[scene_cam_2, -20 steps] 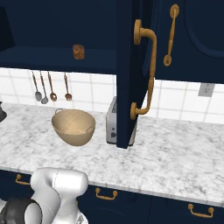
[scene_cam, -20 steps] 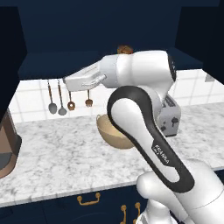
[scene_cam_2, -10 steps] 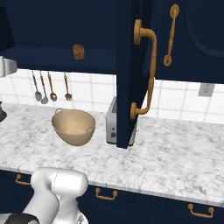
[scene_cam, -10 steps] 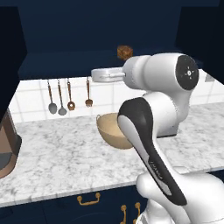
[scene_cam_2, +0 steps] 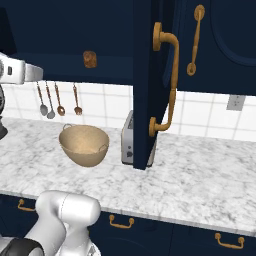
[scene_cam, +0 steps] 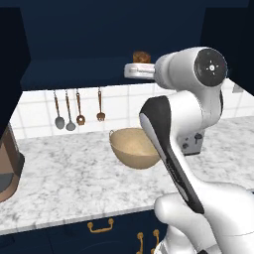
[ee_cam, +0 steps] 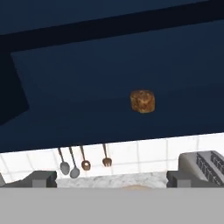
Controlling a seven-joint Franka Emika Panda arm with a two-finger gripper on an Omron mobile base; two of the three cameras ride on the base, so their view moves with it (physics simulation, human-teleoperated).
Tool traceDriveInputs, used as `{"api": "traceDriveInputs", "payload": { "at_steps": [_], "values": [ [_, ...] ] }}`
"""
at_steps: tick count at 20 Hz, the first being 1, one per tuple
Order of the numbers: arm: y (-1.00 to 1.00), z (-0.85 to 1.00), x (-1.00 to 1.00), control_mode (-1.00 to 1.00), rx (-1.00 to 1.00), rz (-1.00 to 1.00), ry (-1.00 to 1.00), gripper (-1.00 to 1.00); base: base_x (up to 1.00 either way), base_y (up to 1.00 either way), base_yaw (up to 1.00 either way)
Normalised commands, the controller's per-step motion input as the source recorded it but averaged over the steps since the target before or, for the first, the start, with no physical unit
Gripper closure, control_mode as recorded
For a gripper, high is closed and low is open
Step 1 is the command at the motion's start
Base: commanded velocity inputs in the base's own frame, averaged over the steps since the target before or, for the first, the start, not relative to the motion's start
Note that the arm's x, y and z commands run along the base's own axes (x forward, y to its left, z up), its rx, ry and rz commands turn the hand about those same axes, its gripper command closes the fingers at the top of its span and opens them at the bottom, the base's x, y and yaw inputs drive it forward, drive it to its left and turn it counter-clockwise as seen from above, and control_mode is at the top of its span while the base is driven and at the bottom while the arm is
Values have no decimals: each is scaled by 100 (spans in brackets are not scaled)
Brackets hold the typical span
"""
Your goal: Open the cabinet, pick up the bread from the cabinet and place it in the basket. Then move the basket to the dining counter.
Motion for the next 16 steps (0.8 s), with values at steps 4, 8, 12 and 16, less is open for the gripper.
{"api": "traceDriveInputs", "payload": {
  "at_steps": [4,8,12,16],
  "values": [
    [-70,0,33,-100,11,9,7,-100,0,0,0],
    [-53,-3,19,-100,7,19,1,-100,0,0,0],
    [-17,-17,22,-100,0,18,0,-100,0,0,0],
    [4,-2,24,-100,0,1,0,-100,0,0,0]
  ]
}}
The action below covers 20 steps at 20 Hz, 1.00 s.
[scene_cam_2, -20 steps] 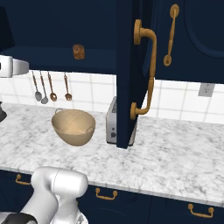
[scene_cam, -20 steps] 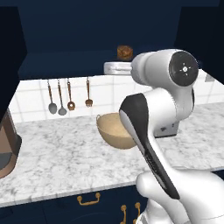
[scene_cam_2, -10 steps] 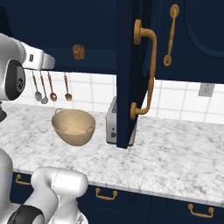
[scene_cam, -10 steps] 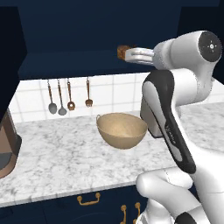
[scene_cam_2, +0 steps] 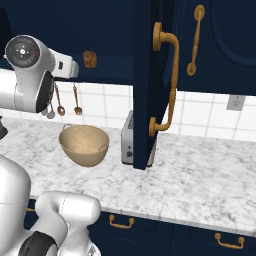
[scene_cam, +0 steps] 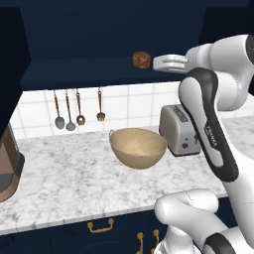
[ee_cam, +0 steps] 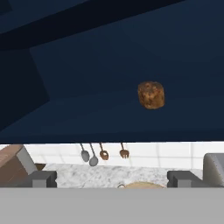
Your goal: Open the cabinet, pick up the bread from the cabinet and place it in the basket. Then move the basket to the dining counter.
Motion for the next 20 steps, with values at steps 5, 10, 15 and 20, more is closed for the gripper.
{"api": "traceDriveInputs", "payload": {
  "at_steps": [5,10,15,20],
  "values": [
    [-34,0,16,-100,-1,-2,0,-100,0,0,0],
    [-38,-13,15,-100,-12,-6,2,-100,0,0,0],
    [-2,-16,29,-100,-10,-1,1,-100,0,0,0],
    [3,0,59,-100,0,0,9,-100,0,0,0]
  ]
}}
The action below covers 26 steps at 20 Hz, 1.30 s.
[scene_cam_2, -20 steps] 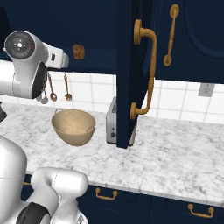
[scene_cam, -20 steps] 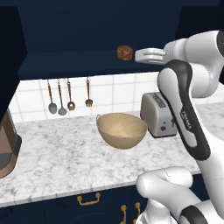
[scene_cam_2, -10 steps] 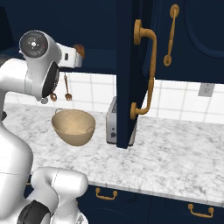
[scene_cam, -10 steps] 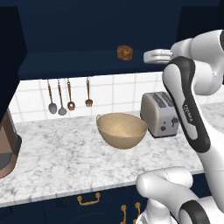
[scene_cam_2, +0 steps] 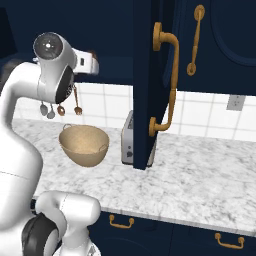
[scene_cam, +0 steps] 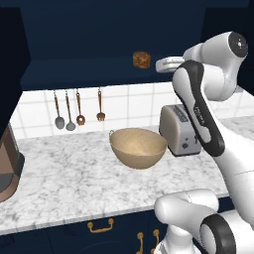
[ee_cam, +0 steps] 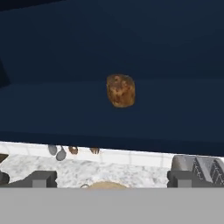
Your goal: Open the cabinet, pick up the bread from the cabinet and place it in the basket. Then move the basket to the dining counter.
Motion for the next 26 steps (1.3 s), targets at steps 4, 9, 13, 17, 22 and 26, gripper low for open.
{"api": "traceDriveInputs", "payload": {
  "at_steps": [4,9,13,17,22,26],
  "values": [
    [4,0,64,-100,0,0,16,-100,0,0,0],
    [11,0,50,-100,0,1,3,-100,0,0,0],
    [16,-8,29,-100,0,5,0,-100,0,0,0],
    [5,-28,33,-100,0,5,0,-100,0,0,0],
    [2,-20,35,-100,0,2,0,-100,0,0,0],
    [11,-10,34,-100,0,0,0,-100,0,0,0]
  ]
}}
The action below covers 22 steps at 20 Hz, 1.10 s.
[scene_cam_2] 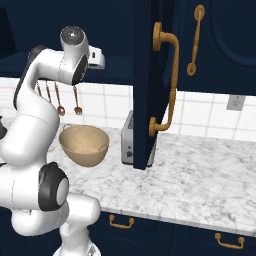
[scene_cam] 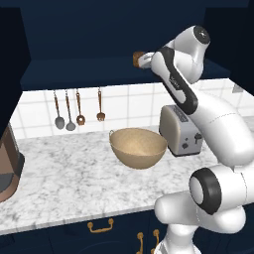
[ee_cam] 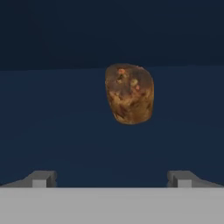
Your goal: Open the cabinet, pick up the bread from the cabinet and place it in the basket. Then move the basket to the dining counter.
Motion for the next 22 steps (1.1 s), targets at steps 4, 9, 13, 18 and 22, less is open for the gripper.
{"api": "traceDriveInputs", "payload": {
  "at_steps": [4,9,13,18,22],
  "values": [
    [7,0,42,-100,0,0,0,-100,0,0,0],
    [1,0,40,-100,0,0,0,-100,0,0,0],
    [0,0,42,-100,0,0,0,-100,0,0,0],
    [0,0,42,-100,0,0,0,-100,0,0,0],
    [0,-2,41,-100,0,0,0,-100,0,0,0]
  ]
}}
